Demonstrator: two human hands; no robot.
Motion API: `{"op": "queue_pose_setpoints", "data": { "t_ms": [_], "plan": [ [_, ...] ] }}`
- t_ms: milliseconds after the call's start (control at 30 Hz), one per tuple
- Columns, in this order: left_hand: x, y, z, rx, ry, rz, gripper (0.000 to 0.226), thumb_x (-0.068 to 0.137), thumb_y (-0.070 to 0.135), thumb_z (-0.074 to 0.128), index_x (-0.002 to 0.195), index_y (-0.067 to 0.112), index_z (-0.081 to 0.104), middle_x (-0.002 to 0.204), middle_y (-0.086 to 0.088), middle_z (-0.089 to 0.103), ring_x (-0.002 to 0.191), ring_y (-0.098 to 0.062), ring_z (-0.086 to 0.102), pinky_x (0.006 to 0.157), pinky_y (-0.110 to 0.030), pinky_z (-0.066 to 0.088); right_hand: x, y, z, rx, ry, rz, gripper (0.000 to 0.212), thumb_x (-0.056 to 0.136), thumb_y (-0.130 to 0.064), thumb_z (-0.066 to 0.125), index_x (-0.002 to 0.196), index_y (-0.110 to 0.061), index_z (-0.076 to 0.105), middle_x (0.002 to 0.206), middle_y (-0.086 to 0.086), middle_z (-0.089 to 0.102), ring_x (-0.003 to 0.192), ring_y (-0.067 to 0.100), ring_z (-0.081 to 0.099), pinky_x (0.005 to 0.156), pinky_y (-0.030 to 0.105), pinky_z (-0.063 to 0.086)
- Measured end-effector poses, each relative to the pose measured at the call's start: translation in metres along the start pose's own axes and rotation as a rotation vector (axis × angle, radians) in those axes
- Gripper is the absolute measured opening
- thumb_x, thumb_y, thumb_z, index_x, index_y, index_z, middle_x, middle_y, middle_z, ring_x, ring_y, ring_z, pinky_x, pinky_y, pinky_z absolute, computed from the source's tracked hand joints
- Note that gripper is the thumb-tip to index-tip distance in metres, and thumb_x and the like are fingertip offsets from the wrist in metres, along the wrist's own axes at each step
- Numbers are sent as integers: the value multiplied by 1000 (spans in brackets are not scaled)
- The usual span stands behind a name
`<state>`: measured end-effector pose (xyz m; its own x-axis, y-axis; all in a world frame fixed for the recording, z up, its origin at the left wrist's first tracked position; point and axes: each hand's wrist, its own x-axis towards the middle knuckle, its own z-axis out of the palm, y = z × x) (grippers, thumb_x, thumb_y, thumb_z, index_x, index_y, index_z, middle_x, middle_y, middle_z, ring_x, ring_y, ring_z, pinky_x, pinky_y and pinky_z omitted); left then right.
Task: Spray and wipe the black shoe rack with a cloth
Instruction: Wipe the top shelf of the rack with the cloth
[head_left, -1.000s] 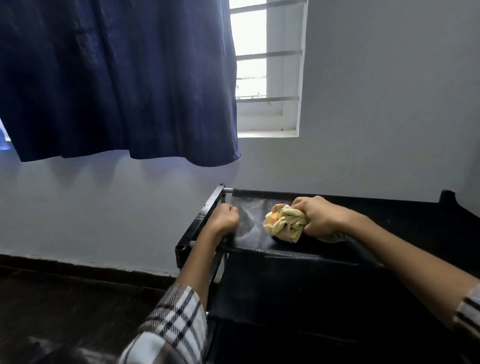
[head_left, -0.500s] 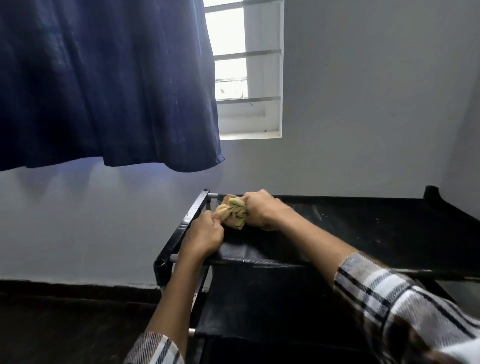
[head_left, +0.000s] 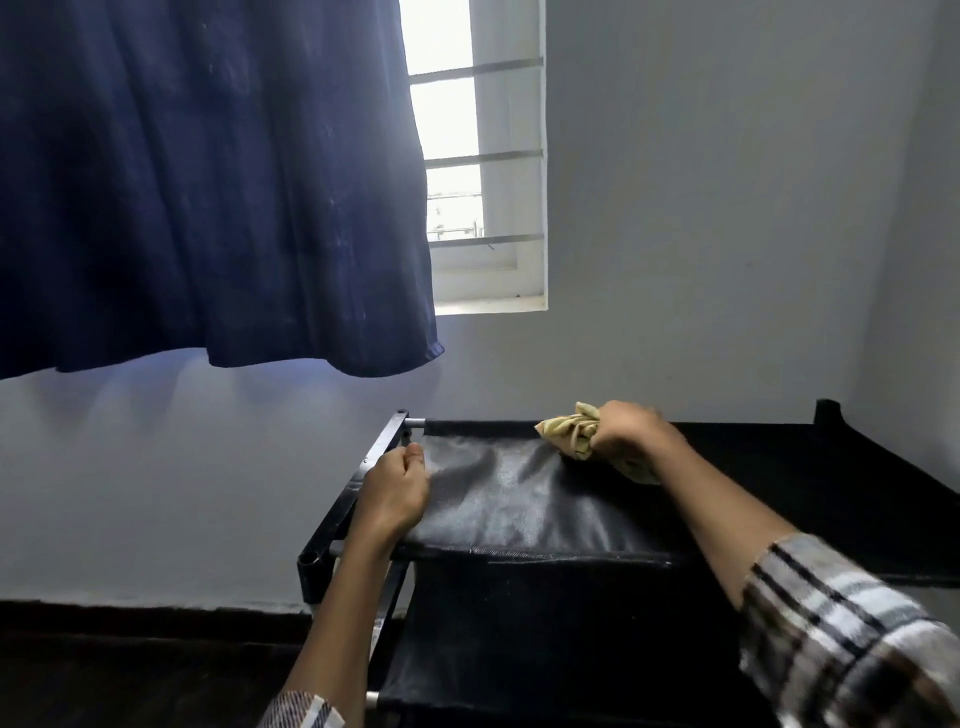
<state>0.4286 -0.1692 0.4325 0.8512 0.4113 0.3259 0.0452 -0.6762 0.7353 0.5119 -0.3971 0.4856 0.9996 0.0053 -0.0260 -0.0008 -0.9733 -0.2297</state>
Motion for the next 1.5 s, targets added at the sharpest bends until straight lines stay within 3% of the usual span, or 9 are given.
{"op": "queue_pose_setpoints", "data": {
  "t_ms": [133, 300, 533, 700, 833, 1000, 1233, 1367, 1500],
  "plan": [
    [-1, 3, 1, -5, 28, 16, 45, 102, 33, 28, 61, 18, 35, 62, 2, 43, 57, -13, 39, 54, -31, 28, -9, -48, 10, 19, -35, 76, 51, 88, -48, 54, 131, -23, 50, 141, 11, 43, 134, 34, 27, 105, 57, 29],
    [3, 0, 1, -59, 32, 17, 48, 102, 38, 25, 75, 8, 52, 81, -13, 57, 81, -31, 54, 69, -34, 36, -35, -113, 39, -30, -149, -308, 45, 91, -39, 50, 133, -23, 46, 138, 8, 47, 133, 33, 27, 106, 54, 27],
    [1, 1, 1, -33, 12, 17, 54, 100, 45, 22, 62, 14, 45, 70, -6, 52, 73, -26, 49, 64, -34, 34, -71, -49, 29, 38, -234, -457, 26, 86, -28, 48, 111, -25, 51, 122, 10, 46, 119, 31, 43, 98, 49, 41],
    [2, 1, 0, 12, -10, -23, 55, 99, 50, 18, 60, 16, 38, 65, -2, 46, 68, -22, 44, 64, -34, 32, -63, -21, 34, 60, -68, -400, 33, 84, -25, 50, 118, -27, 52, 125, -1, 48, 121, 23, 37, 99, 40, 31],
    [2, 1, 1, -1, 19, 1, 56, 98, 50, 18, 59, 15, 38, 66, -3, 48, 69, -24, 45, 64, -34, 32, -29, -51, 42, 25, 114, -324, 33, 86, -28, 56, 119, -24, 55, 128, -4, 50, 124, 24, 34, 97, 42, 32],
    [2, 0, 1, -34, 44, 39, 56, 98, 49, 18, 61, 15, 41, 68, -4, 50, 74, -27, 48, 65, -34, 33, -13, -92, 46, 44, 162, -251, 38, 85, -31, 59, 122, -24, 54, 131, -3, 48, 126, 27, 33, 99, 44, 33],
    [-2, 1, 0, -68, 62, 45, 58, 98, 50, 18, 60, 13, 42, 63, -2, 49, 63, -20, 46, 59, -34, 32, -70, -50, 28, -12, -223, -644, 28, 87, -15, 48, 114, -14, 53, 117, 0, 48, 118, 23, 34, 102, 44, 34],
    [-4, 2, 0, -38, 49, 47, 58, 98, 50, 19, 60, 14, 41, 62, -1, 49, 59, -14, 44, 54, -31, 30, -76, -5, 14, 31, -304, -591, 31, 87, -14, 49, 118, -17, 49, 111, 0, 46, 108, 18, 39, 95, 32, 38],
    [-1, 2, 1, -6, 20, 35, 60, 98, 51, 17, 67, 10, 47, 67, -2, 52, 63, -13, 46, 58, -32, 32, -57, 13, 29, 93, -207, -474, 38, 80, -22, 51, 116, -35, 49, 125, -1, 44, 114, 24, 45, 101, 41, 38]
  ]
}}
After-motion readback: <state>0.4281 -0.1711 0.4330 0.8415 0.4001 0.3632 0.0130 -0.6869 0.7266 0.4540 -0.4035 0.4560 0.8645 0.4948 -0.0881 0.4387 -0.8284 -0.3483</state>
